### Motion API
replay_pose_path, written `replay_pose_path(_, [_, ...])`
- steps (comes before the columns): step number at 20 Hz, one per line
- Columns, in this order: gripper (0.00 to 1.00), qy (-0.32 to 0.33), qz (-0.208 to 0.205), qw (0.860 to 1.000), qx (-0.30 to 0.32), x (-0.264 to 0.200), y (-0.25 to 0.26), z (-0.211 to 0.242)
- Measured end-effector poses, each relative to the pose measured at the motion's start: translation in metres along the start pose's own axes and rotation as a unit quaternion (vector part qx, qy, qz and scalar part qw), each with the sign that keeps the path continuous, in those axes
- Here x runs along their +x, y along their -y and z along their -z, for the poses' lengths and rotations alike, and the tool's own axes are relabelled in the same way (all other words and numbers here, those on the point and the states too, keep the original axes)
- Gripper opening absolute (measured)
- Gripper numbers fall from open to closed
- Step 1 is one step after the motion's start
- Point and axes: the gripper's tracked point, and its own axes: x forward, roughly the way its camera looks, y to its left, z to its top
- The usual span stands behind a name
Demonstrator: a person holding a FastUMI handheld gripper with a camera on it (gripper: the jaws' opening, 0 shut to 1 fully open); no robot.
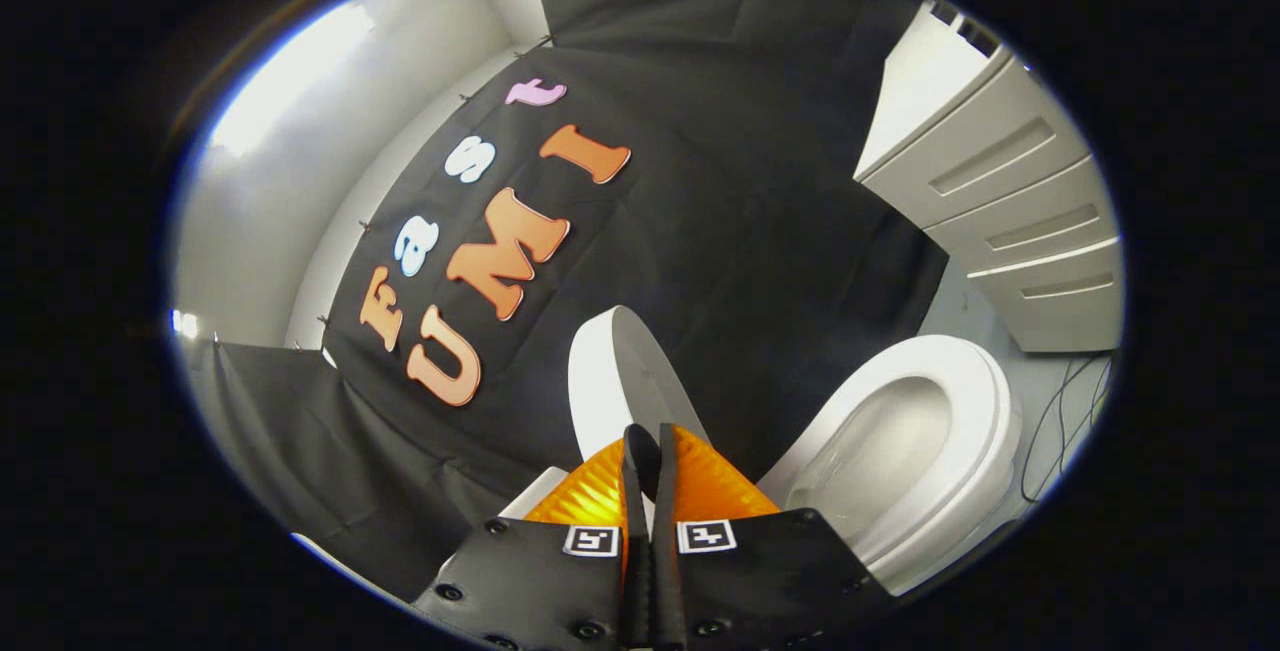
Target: Open the toilet lid.
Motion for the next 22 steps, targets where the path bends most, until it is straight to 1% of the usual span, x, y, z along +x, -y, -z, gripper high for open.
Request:
replay_pose_path(3, [0.08, -0.003, -0.009, 1.0, -0.029, 0.003, -0.026, 0.012])
replay_pose_path(8, [0.08, -0.014, -0.026, 0.998, -0.061, 0.008, -0.06, 0.035])
replay_pose_path(14, [0.08, -0.03, -0.046, 0.991, -0.12, 0.01, -0.104, 0.072])
replay_pose_path(17, [0.08, -0.025, -0.041, 0.988, -0.145, 0.008, -0.111, 0.083])
replay_pose_path(19, [0.08, -0.032, -0.046, 0.987, -0.153, 0.009, -0.119, 0.093])
replay_pose_path(22, [0.08, -0.027, -0.045, 0.981, -0.187, 0.008, -0.127, 0.1])
